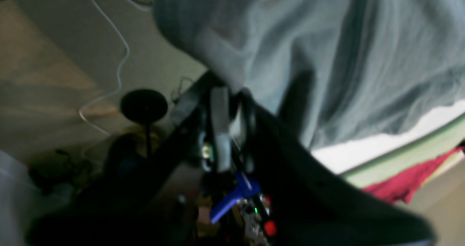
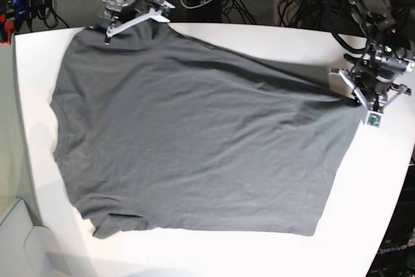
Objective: Layout the t-shirt on the table in an organized manner, then fold the t-shirt properly
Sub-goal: 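Drag the corner held by the right gripper away from the hem, then release the corner with the right gripper and reposition it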
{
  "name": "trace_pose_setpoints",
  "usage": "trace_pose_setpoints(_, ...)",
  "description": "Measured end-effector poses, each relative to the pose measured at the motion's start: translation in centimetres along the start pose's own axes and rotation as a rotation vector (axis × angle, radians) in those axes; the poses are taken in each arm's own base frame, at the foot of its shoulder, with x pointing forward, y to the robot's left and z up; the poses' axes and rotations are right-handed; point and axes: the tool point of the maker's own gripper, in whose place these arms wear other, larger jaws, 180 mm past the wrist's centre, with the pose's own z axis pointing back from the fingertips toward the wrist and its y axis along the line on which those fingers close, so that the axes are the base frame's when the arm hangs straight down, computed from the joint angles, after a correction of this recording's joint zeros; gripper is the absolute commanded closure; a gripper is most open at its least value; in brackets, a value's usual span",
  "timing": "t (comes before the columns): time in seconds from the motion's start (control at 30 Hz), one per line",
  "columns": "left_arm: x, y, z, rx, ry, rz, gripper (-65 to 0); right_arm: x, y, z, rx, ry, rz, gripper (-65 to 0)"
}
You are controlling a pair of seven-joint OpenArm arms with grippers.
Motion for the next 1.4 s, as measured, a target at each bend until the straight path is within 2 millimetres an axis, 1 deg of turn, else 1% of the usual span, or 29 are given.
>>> trace_pose_setpoints(0.13, -0.2, 0.0, 0.0, 0.002, 0.006, -0.003, -0.8, -0.8, -0.4, -0.1, -0.011, 0.027, 0.009, -26.4)
trace_pose_setpoints(0.2, -1.0, -0.2, 0.1, -0.003, 0.021, -0.008, -0.8, -1.2, -0.7, -0.2, -0.021, 0.039, 0.019, -31.9)
trace_pose_setpoints(0.27, -2.4, -0.1, 0.3, -0.005, 0.059, -0.025, -0.8, -1.6, -1.0, -0.3, -0.027, 0.046, 0.029, -35.5)
trace_pose_setpoints(0.4, -3.3, 0.6, 0.6, 0.009, 0.084, -0.048, -0.8, -2.3, -1.8, -0.4, -0.046, 0.063, 0.036, -36.3)
trace_pose_setpoints(0.5, -4.3, 0.3, 0.8, -0.003, 0.102, -0.049, -0.9, -2.7, -2.3, -0.5, -0.061, 0.068, 0.043, -36.3)
trace_pose_setpoints(0.57, -4.8, 0.4, 0.9, -0.002, 0.116, -0.057, -1.0, -3.2, -3.5, -0.6, -0.085, 0.081, 0.038, -36.3)
trace_pose_setpoints(0.7, -4.3, 1.2, 0.9, 0.016, 0.110, -0.071, -1.6, -4.6, -6.7, -0.6, -0.159, 0.118, 0.015, -36.3)
trace_pose_setpoints(0.73, -4.3, 1.3, 0.9, 0.016, 0.110, -0.073, -3.0, -4.6, -7.2, -0.6, -0.168, 0.116, 0.010, -36.3)
trace_pose_setpoints(0.77, -4.3, 1.3, 0.9, 0.012, 0.112, -0.079, -5.9, -4.7, -7.6, -0.5, -0.178, 0.118, 0.007, -36.3)
trace_pose_setpoints(0.83, -4.5, 1.4, 0.9, 0.016, 0.116, -0.082, -13.7, -5.0, -8.6, -0.5, -0.200, 0.126, -0.001, -36.3)
trace_pose_setpoints(0.93, -4.4, 1.8, 1.0, 0.025, 0.116, -0.082, -28.0, -5.1, -10.2, -0.3, -0.235, 0.128, -0.016, -36.3)
trace_pose_setpoints(1.0, -4.4, 1.8, 1.0, 0.026, 0.117, -0.084, -36.6, -5.0, -10.7, -0.2, -0.245, 0.125, -0.021, -36.3)
trace_pose_setpoints(1.07, -4.5, 1.8, 1.0, 0.025, 0.119, -0.084, -42.6, -5.0, -10.7, -0.2, -0.247, 0.124, -0.021, -36.3)
trace_pose_setpoints(1.13, -5.0, 1.7, 1.1, 0.023, 0.127, -0.086, -46.0, -5.0, -10.8, -0.2, -0.248, 0.124, -0.021, -36.3)
trace_pose_setpoints(1.2, -5.9, 1.4, 1.3, 0.014, 0.148, -0.090, -47.9, -5.0, -10.7, -0.2, -0.247, 0.125, -0.021, -36.3)
trace_pose_setpoints(1.27, -6.6, 1.3, 1.4, 0.012, 0.167, -0.092, -48.1, -5.2, -10.8, -0.3, -0.248, 0.131, -0.025, -36.3)
trace_pose_setpoints(1.33, -6.3, 1.4, 1.3, 0.012, 0.158, -0.090, -48.1, -5.2, -10.8, -0.3, -0.247, 0.131, -0.025, -36.3)
trace_pose_setpoints(1.4, -6.5, 1.2, 0.9, 0.003, 0.156, -0.075, -48.0, -4.5, -10.5, -0.3, -0.236, 0.115, -0.044, -36.3)
